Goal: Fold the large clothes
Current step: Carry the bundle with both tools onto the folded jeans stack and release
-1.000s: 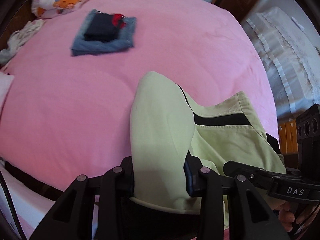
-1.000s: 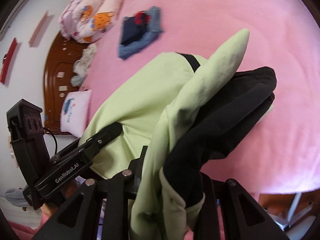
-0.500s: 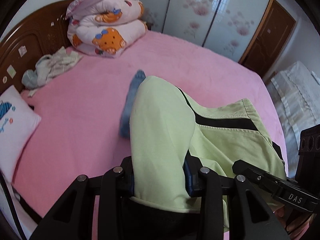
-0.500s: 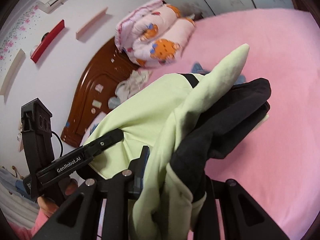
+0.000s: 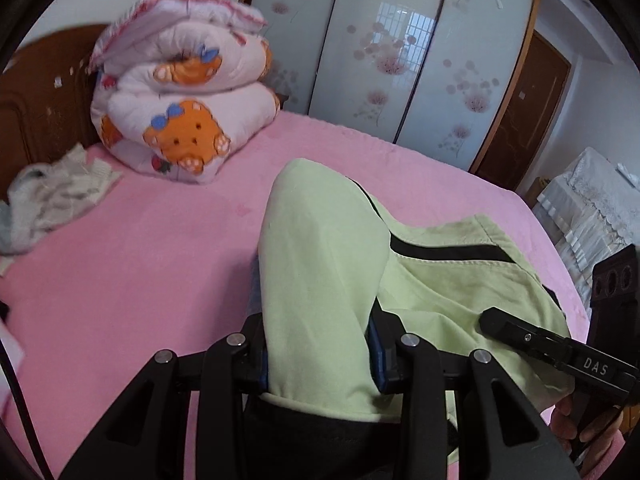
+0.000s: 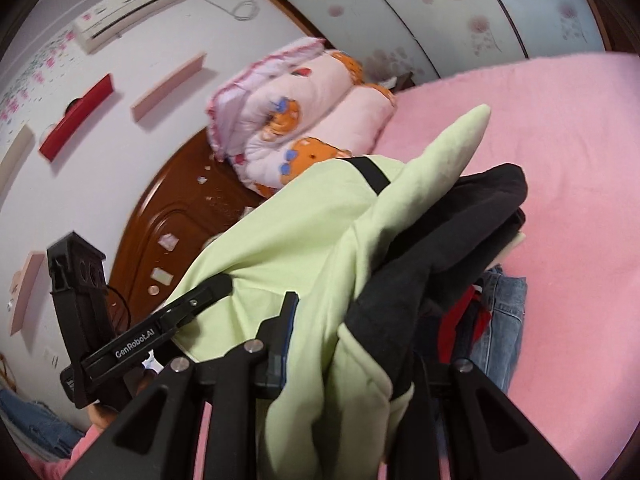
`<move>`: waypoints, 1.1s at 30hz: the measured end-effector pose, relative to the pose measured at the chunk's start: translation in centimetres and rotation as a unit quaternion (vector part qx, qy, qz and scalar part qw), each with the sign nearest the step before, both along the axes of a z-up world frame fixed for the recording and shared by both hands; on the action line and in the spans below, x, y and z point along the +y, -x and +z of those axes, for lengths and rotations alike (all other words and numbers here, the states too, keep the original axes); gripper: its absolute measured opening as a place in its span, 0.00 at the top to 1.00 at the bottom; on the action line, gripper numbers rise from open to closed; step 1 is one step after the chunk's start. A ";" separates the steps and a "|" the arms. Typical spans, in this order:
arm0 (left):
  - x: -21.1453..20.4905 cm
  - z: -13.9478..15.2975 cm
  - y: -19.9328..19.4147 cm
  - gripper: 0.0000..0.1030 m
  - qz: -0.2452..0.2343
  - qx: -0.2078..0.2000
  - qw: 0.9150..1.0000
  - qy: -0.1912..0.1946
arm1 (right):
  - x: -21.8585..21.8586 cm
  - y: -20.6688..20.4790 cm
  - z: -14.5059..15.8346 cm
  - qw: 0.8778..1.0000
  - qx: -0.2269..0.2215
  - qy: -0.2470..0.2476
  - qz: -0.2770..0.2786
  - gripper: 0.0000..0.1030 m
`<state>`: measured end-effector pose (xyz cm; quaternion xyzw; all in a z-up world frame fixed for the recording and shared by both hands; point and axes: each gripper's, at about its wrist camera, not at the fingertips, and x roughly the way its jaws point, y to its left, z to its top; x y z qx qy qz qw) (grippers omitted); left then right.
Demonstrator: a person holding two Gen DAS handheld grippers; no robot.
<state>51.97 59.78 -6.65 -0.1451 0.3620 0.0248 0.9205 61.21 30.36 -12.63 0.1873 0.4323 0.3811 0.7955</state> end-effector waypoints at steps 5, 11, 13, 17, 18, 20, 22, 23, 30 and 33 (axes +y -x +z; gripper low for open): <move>1.4 -9.8 -3.0 0.65 -0.017 0.100 0.995 -0.005 | 0.2 -0.4 -10.3 0.994 0.081 0.071 0.004 0.78; 2.6 -14.1 -1.8 0.53 -0.020 0.090 0.995 0.026 | -2.2 0.8 -16.7 0.991 0.130 0.024 -0.036 0.65; 3.1 -14.9 -1.9 0.50 -0.030 0.084 0.995 0.034 | -3.5 0.6 -18.8 0.985 0.166 -0.023 -0.050 0.63; 3.6 -15.3 -2.4 0.48 -0.042 0.080 0.995 0.042 | -4.4 0.8 -19.9 0.979 0.189 -0.030 -0.066 0.48; 3.8 -15.4 -2.5 0.48 -0.041 0.082 0.995 0.046 | -4.6 1.0 -19.9 0.979 0.193 -0.030 -0.067 0.48; 3.9 -15.3 -2.4 0.47 -0.036 0.087 0.995 0.044 | -5.0 1.5 -19.3 0.979 0.190 -0.014 -0.068 0.47; 3.4 -14.8 -1.8 0.44 -0.024 0.096 0.995 0.033 | -5.2 1.9 -18.7 0.980 0.184 0.008 -0.072 0.45; 2.7 -14.3 -0.8 0.44 -0.018 0.099 0.995 0.028 | -5.5 2.2 -18.3 0.981 0.181 0.016 -0.073 0.44; 1.8 -12.2 4.2 0.40 0.038 0.143 0.989 0.016 | -7.9 5.1 -16.5 0.970 0.216 0.052 -0.102 0.39; 1.2 -11.5 7.0 0.40 0.065 0.177 0.982 -0.005 | -9.0 7.2 -15.5 0.964 0.223 0.084 -0.120 0.37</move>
